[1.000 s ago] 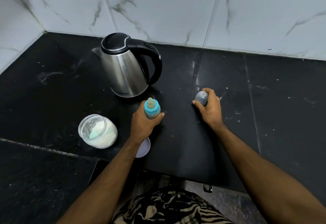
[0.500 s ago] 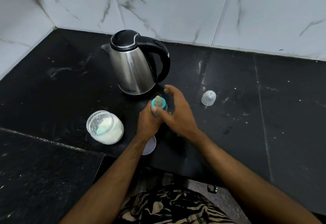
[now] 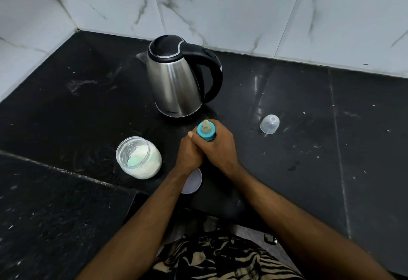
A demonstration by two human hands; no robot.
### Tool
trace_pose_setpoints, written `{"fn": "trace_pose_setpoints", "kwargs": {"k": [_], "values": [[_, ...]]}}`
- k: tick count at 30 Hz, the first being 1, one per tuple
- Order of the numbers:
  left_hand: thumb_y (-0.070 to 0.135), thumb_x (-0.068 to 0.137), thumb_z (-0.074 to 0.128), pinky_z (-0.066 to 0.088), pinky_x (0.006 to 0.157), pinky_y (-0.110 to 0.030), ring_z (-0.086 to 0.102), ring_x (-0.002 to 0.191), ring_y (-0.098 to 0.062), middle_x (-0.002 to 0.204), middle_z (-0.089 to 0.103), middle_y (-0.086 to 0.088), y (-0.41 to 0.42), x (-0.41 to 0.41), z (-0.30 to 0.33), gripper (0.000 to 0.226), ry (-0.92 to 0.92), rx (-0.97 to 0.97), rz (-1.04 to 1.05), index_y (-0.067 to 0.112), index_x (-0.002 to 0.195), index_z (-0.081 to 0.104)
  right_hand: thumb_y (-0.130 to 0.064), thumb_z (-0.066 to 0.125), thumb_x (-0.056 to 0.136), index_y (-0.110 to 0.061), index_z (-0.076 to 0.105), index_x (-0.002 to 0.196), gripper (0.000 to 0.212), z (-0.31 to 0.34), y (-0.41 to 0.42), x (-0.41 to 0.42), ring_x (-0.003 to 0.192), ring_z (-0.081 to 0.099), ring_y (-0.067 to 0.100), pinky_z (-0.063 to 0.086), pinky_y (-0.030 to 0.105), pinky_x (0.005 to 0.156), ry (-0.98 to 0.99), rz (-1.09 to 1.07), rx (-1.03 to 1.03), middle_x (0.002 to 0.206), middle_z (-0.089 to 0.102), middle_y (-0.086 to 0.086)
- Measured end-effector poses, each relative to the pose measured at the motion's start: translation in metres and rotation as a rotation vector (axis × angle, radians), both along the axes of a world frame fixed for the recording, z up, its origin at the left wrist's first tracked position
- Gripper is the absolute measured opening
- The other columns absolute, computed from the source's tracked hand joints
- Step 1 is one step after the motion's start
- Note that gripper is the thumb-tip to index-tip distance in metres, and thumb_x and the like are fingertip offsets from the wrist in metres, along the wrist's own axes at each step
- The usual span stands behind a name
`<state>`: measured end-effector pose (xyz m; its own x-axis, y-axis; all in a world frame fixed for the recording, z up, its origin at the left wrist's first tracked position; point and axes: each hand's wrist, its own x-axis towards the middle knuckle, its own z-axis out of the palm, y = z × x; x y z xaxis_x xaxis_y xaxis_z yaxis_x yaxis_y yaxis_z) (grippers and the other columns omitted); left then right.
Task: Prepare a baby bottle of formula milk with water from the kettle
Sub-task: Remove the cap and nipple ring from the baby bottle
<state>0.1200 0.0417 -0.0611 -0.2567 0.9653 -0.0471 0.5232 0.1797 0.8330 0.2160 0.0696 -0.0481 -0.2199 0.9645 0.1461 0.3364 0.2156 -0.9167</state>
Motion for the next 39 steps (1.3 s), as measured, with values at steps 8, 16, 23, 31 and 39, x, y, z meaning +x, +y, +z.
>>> {"fn": "trace_pose_setpoints", "kwargs": {"k": [8,16,23,31,39], "values": [[0.014,0.084,0.078,0.056,0.095,-0.039,0.065,0.112,-0.018,0.121,0.068,-0.001,0.005,-0.005,0.006,0.051,-0.107,-0.036,-0.065,0.013,0.130,0.058,-0.036,0.079,0.080,-0.025,0.058,0.133,0.058,0.000,0.022,0.013,0.139,0.036,0.002,0.012,0.043,0.123,-0.025,0.288,-0.084,0.131,0.059,-0.013],[0.006,0.077,0.082,0.057,0.092,-0.030,0.067,0.107,-0.014,0.111,0.068,0.007,0.005,-0.014,0.006,0.049,-0.168,-0.083,-0.099,0.017,0.121,0.063,-0.039,0.085,0.070,-0.021,0.066,0.114,0.052,0.020,0.046,0.024,0.125,0.050,0.007,0.040,0.040,0.111,-0.199,0.518,-0.076,0.134,0.055,-0.007],[0.018,0.081,0.081,0.052,0.092,-0.024,0.063,0.100,-0.006,0.102,0.062,0.017,0.007,-0.008,0.011,0.042,-0.152,-0.099,-0.094,0.027,0.115,0.059,-0.058,0.078,0.069,-0.019,0.062,0.107,0.057,0.022,0.012,0.022,0.092,0.053,0.011,0.044,0.027,0.083,-0.355,0.086,0.241,0.103,0.056,-0.004],[0.017,0.079,0.082,0.053,0.090,-0.025,0.064,0.102,-0.009,0.104,0.065,0.012,0.005,-0.010,0.011,0.043,-0.199,-0.096,-0.096,0.030,0.111,0.057,-0.033,0.082,0.077,-0.015,0.064,0.123,0.052,0.036,0.034,0.037,0.104,0.053,0.009,0.037,0.015,0.091,-0.310,0.450,0.171,0.114,0.059,-0.007],[0.017,0.079,0.082,0.055,0.096,-0.031,0.064,0.105,-0.006,0.111,0.065,0.012,0.004,-0.010,0.011,0.049,-0.145,-0.088,-0.116,0.027,0.121,0.058,-0.042,0.083,0.071,-0.021,0.043,0.139,0.082,0.037,0.012,0.028,0.105,0.053,0.011,0.047,0.027,0.092,-0.308,0.223,0.097,0.116,0.054,-0.002]]}}
